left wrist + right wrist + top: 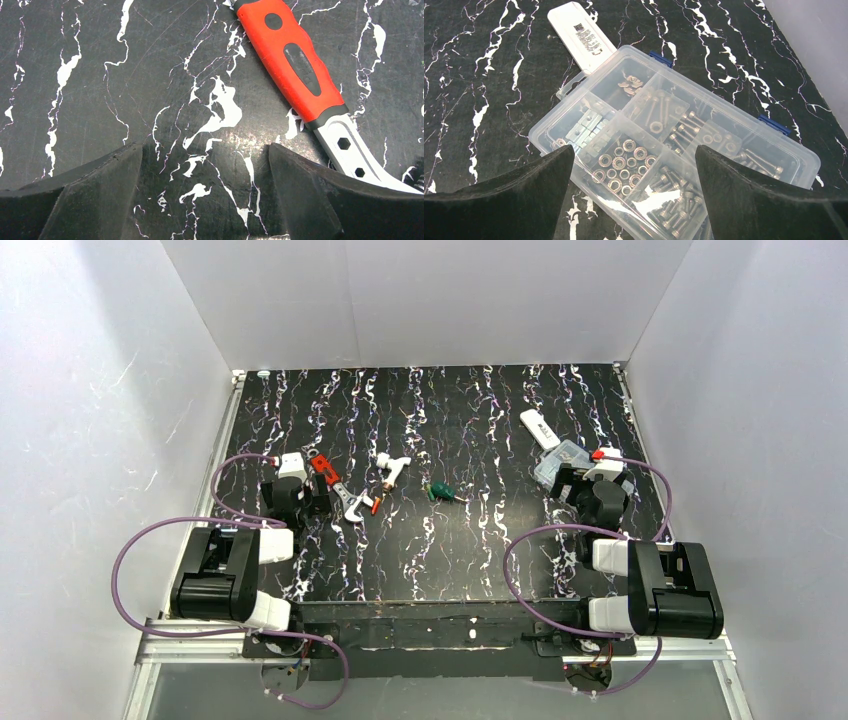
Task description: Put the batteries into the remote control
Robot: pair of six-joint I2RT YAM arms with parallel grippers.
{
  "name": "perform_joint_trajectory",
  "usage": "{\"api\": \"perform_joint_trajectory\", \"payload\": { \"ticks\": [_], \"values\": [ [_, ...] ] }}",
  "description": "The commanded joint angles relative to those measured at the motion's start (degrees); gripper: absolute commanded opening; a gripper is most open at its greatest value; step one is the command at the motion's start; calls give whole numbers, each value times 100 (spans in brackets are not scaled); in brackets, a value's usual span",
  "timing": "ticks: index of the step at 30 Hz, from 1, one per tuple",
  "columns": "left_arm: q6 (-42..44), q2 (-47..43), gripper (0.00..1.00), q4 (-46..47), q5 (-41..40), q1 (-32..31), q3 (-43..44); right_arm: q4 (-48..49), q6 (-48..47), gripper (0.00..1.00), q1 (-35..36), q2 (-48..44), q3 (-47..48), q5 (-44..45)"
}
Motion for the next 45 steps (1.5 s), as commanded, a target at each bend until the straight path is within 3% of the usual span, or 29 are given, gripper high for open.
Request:
{"api": "perform_joint_trajectory", "payload": {
  "ticks": [1, 19, 21, 28, 32, 35, 41, 45],
  "values": [
    [212, 206, 99, -1137, -21, 26, -229, 144, 3, 100, 18, -57, 198, 18],
    [172, 106, 99, -1180, -236, 28, -221, -147, 58, 100, -52, -250, 289, 21],
    [125, -196, 100, -1640, -370, 28, -79, -825, 76, 100, -52, -491, 521, 26],
    [-225, -1213, 99, -5000, -927, 24, 1170, -2905, 85, 100, -43, -1265, 1344, -486],
    [-555, -1335, 99, -6536, -999, 28, 1990, -3725, 758, 100, -43, -1320, 2199, -351],
    [-975, -1414, 99, -7560, -810, 25, 2477, -4838, 728, 100, -43, -763, 3278, -1086],
    [-1305, -1694, 99, -8553, -179, 28, 3140, -6682, 195, 100, -41, 947, 5605, -2312],
    [-1289, -1827, 100, -8943, 168, 23, 3434, -7535, -247, 100, -26, 2060, 6958, -2460]
  ]
}}
